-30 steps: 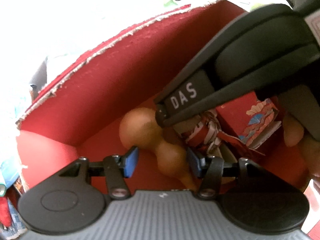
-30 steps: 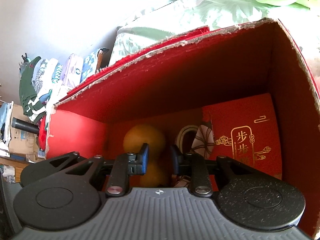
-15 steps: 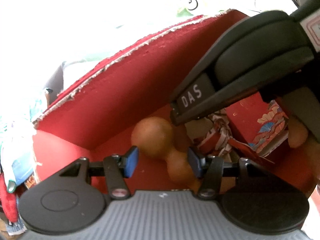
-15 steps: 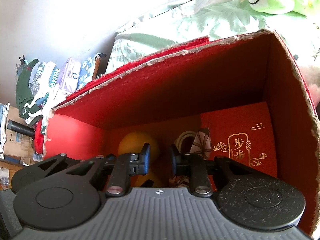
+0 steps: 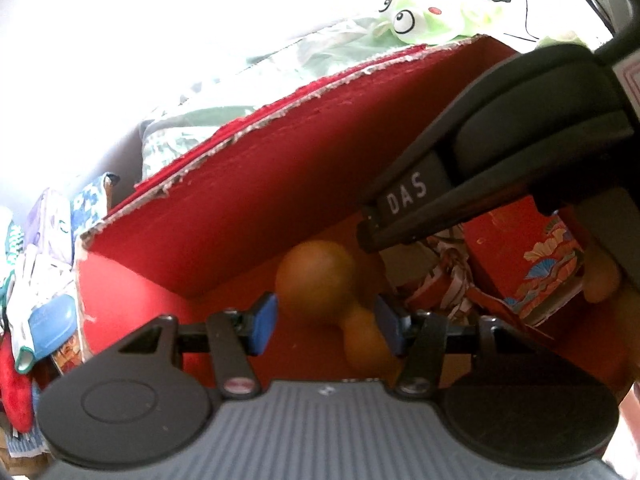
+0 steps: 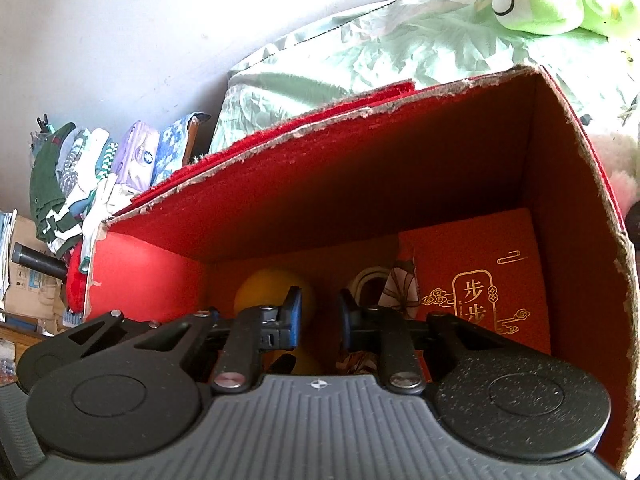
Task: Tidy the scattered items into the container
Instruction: 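Open the right gripper to release the gourd toy inside the box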
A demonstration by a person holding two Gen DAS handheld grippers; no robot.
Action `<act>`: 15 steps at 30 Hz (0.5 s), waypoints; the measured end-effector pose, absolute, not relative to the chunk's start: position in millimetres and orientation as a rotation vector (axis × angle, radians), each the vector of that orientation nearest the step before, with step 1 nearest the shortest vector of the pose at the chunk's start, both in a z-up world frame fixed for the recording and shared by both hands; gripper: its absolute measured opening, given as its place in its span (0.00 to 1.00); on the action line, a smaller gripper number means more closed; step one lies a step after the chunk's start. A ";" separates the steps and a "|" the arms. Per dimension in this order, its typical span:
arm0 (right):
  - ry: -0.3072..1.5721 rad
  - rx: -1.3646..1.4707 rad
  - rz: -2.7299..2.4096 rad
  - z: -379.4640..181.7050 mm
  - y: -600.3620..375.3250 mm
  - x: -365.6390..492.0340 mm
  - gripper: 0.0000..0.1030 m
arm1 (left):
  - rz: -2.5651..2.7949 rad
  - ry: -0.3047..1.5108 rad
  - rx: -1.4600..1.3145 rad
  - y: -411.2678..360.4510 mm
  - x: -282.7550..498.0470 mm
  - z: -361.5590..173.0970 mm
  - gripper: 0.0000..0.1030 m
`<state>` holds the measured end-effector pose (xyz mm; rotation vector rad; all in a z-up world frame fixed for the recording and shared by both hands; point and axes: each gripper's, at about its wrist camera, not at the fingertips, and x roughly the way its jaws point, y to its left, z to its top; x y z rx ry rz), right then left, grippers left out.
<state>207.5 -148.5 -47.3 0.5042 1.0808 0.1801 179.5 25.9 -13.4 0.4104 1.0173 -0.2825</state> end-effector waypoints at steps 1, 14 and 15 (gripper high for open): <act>1.073 0.500 0.170 -46.5 -148.9 206.3 0.23 | -0.279 1.017 0.410 26.6 179.6 -12.8 0.55; 1.054 0.499 0.161 -41.6 -152.9 203.5 0.23 | -0.233 1.004 0.418 34.6 179.2 -5.3 0.56; 1.053 0.500 0.162 -43.7 -144.3 206.2 0.23 | -0.231 1.004 0.418 35.3 179.4 -4.9 0.56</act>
